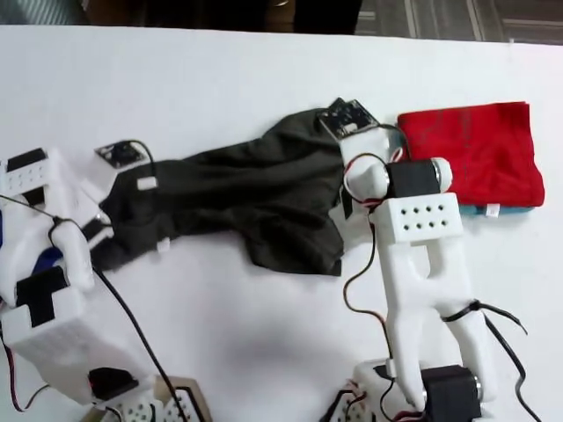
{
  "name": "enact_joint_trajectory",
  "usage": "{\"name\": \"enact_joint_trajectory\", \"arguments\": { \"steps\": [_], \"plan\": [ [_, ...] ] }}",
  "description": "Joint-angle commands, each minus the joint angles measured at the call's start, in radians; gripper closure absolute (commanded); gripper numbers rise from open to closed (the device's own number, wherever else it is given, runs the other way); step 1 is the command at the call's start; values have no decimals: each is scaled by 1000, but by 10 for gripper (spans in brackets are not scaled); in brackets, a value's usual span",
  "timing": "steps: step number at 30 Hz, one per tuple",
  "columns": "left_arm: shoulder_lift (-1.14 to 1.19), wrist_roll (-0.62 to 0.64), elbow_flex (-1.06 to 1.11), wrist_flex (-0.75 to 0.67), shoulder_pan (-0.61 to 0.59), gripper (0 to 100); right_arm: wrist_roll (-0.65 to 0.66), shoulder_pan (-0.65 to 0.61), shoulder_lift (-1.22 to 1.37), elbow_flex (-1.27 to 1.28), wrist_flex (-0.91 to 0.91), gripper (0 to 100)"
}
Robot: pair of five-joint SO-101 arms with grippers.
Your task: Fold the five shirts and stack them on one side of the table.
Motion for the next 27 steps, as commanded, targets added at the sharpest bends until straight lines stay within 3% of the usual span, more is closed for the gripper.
{"name": "enact_joint_trajectory", "arguments": {
  "steps": [1, 6, 11, 17, 27],
  "plan": [
    [-17, -12, 16, -5, -8, 767, -3, 5, -39, -5, -16, 744],
    [-9, -83, 68, -21, -9, 767, -3, 5, -39, -5, -21, 744],
    [-9, -81, 117, -146, -11, 781, -3, 5, -39, -5, -21, 744],
    [-9, -80, 127, -164, -6, 981, -2, 5, -39, -2, -18, 744],
    [-21, -80, 117, -97, -6, 976, -2, 5, -39, 158, -111, 744]
  ]
}}
